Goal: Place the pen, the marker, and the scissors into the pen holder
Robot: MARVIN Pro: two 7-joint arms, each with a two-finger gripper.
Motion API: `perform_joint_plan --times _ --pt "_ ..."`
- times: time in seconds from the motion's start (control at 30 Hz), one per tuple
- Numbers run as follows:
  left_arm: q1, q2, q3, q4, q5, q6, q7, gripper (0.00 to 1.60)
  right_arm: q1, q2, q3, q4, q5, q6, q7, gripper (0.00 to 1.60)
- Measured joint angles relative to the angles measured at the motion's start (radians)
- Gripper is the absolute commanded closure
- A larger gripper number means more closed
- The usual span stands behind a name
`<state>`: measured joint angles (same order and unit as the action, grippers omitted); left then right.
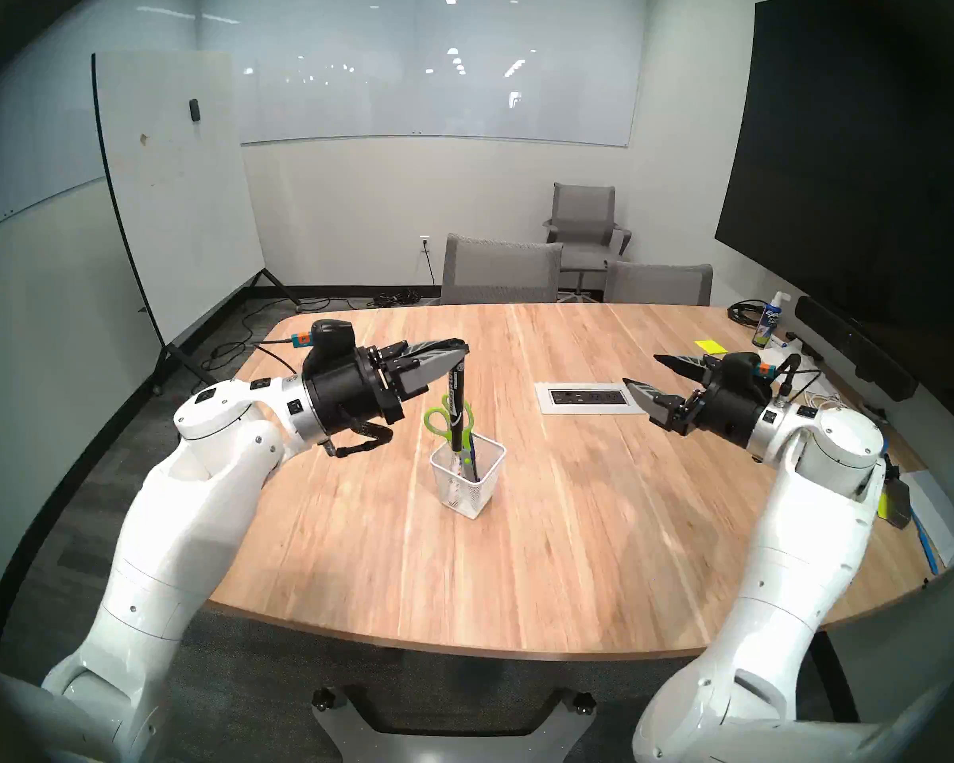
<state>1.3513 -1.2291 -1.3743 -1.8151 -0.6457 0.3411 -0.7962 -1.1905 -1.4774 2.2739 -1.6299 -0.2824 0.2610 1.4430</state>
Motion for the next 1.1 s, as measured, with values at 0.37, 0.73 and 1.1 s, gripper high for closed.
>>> perform_joint_plan --times 0.37,0.73,1.1 --pt "0.014 -0.001 -0.01 0.086 0.039 -0.053 0.001 1.6 0.0 0.0 0.0 0.0 0.0 0.0 0.0 0.0" --pt "0.012 -0.012 -0.003 0.123 0.042 -0.083 -0.012 1.6 0.0 0.0 0.0 0.0 0.0 0.0 0.0 0.0" --pt "0.006 -0.022 0.018 0.145 0.048 -0.099 -0.013 1.6 0.0 0.0 0.0 0.0 0.0 0.0 0.0 0.0"
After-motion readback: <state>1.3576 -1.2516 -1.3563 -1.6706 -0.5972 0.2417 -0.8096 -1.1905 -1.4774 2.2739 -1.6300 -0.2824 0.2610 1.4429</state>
